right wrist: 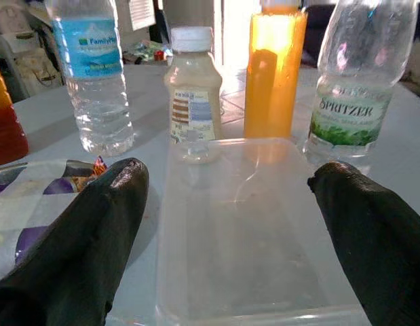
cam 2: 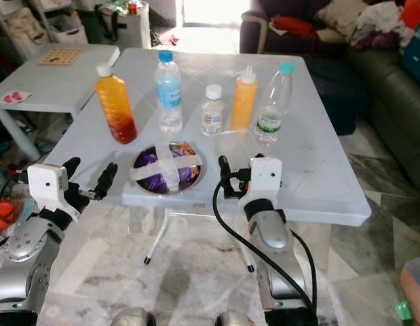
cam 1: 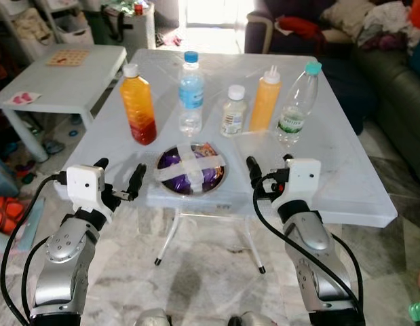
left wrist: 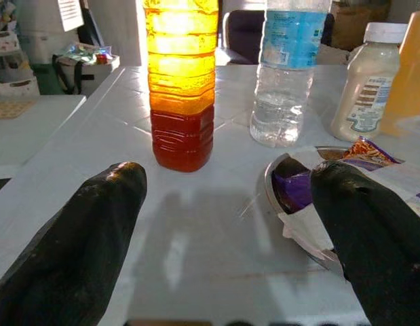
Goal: Restocking fridge
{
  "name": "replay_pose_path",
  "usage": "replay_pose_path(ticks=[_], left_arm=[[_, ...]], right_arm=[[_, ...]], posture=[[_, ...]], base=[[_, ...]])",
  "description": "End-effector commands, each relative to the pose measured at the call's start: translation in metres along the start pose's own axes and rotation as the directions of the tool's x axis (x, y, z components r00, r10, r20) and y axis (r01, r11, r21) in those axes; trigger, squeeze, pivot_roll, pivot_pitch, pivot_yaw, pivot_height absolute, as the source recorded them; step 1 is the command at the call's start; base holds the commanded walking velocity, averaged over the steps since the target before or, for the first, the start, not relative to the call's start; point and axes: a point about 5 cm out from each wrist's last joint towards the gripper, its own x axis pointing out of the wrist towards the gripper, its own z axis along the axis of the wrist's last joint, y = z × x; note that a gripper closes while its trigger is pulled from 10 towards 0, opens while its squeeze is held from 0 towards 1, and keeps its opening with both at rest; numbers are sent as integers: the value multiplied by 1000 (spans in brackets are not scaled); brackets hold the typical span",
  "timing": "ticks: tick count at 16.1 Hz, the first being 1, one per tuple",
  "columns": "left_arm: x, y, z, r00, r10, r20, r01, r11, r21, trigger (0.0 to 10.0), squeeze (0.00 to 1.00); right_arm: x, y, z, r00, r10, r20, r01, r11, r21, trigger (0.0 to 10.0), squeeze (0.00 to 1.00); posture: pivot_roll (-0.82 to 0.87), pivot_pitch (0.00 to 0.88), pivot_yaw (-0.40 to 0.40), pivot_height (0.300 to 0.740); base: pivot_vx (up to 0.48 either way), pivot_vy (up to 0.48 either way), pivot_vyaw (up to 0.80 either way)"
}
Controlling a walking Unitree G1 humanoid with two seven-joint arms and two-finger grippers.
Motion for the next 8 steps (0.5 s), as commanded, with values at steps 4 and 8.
replay_pose_path(ticks=[4, 8], left_arm=[[2, 3, 5, 1000, -8, 9, 8, 1000, 16, 10000, 0], [2, 3, 6, 1000, -1, 14, 1, 1000, 16, 10000, 0]], right_arm=[[4, 18, 12, 990, 129, 64, -125, 990, -66, 10000, 0], [3, 49, 7, 936, 350, 36, -349, 936, -43, 10000, 0]], posture=[[109, 18, -19, 740], [118, 8, -25, 740]], base=[[0, 0, 0], [0, 0, 0]])
